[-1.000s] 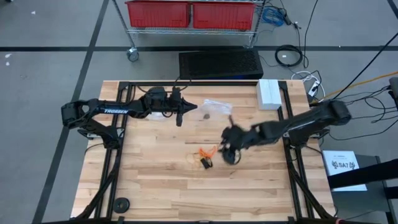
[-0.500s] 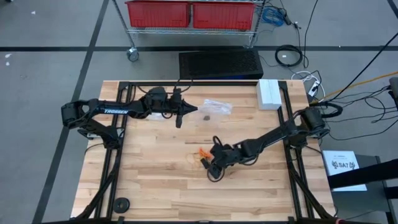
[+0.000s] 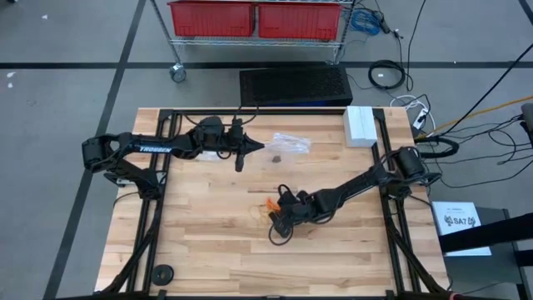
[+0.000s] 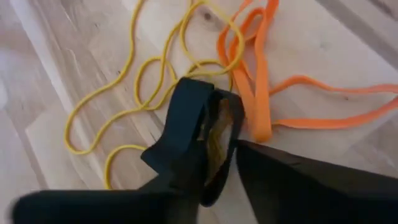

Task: Sort rubber bands
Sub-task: Put the black rubber band into the open transparent zip bag

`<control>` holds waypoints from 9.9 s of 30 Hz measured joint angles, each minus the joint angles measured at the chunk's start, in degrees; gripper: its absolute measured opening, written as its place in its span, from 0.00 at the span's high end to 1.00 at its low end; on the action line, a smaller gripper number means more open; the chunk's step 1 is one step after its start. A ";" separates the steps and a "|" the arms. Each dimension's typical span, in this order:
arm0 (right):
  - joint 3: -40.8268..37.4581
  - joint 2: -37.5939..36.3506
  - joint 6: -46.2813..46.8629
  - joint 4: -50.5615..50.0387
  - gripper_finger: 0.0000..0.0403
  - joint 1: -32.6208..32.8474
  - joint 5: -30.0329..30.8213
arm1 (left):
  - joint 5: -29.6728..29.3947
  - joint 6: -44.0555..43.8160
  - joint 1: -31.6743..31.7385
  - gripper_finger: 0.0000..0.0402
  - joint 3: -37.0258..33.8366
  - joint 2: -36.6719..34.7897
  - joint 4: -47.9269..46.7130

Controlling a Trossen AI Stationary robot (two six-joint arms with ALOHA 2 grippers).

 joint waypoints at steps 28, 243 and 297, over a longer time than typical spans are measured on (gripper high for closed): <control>0.00 -27.64 -50.35 -10.23 0.99 -13.75 20.92 | 0.02 1.09 -0.70 1.00 0.00 0.00 0.20; 2.03 -17.13 -54.24 16.98 0.99 -29.56 -12.59 | -4.80 5.32 3.32 1.00 -3.74 -15.37 -15.78; -16.29 -12.83 -58.47 -2.83 0.74 -28.46 -6.43 | -4.94 5.57 3.21 1.00 -3.72 -15.39 -17.87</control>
